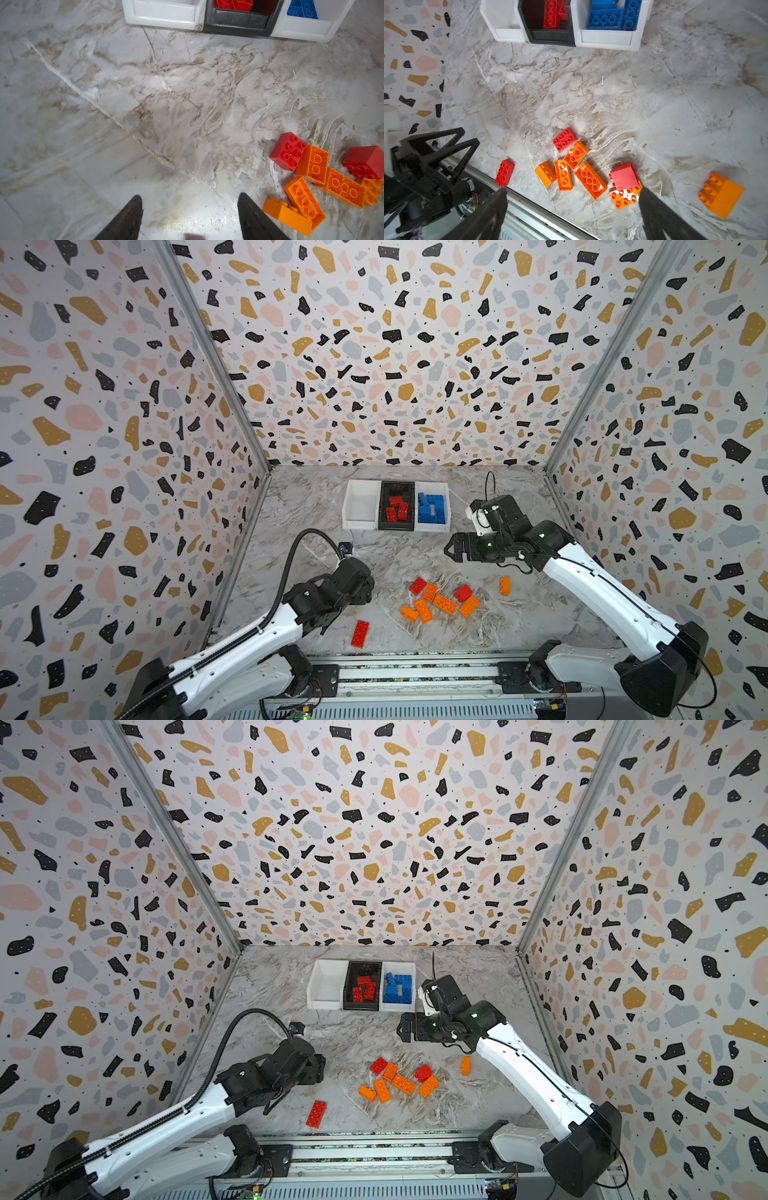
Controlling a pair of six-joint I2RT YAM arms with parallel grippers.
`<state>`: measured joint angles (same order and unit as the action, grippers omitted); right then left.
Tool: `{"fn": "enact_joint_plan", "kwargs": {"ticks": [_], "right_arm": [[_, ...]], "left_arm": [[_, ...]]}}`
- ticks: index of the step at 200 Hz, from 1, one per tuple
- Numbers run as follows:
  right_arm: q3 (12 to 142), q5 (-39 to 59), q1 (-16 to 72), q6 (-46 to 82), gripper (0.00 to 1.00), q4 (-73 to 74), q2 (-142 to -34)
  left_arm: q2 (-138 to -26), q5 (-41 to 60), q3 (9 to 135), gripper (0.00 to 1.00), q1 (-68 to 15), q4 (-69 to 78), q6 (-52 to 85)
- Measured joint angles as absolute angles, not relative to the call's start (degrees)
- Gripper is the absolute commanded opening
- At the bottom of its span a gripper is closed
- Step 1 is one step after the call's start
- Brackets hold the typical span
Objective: Sort the legos into containers by color
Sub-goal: 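Lower the left gripper onto the last red brick near the robot and grasp it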
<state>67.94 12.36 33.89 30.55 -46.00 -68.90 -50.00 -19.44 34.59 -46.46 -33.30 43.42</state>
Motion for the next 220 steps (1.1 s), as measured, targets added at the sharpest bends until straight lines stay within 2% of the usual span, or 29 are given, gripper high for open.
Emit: {"fn": "enact_joint_plan", "kwargs": {"ticks": [20, 52, 96, 116, 163, 220], "right_arm": [[67.7, 13.3, 33.9, 28.9, 0.99, -46.1, -66.7], [65.7, 14.2, 33.9, 26.3, 0.99, -46.0, -63.6], [57.6, 16.0, 33.5, 25.6, 0.99, -44.9, -59.2], [56.2, 16.9, 33.5, 26.2, 0.99, -43.8, -59.1], [56.2, 16.5, 33.5, 27.1, 0.99, -42.7, -57.7], [56.3, 16.3, 33.4, 26.9, 0.99, -42.8, -58.3]], "left_arm": [[-46.9, -20.7, 32.8, 0.74, -47.5, -33.8, 48.5], [-48.5, -21.2, 31.6, 0.74, -50.1, -33.8, 52.4], [-54.3, -20.2, 31.6, 0.75, -61.1, -36.4, 56.1], [-55.6, -19.1, 31.6, 0.75, -63.6, -38.1, 56.9], [-53.8, -17.2, 31.6, 0.76, -64.6, -43.0, 57.9], [-54.7, -12.4, 28.3, 0.76, -65.6, -41.5, 57.8]]}}
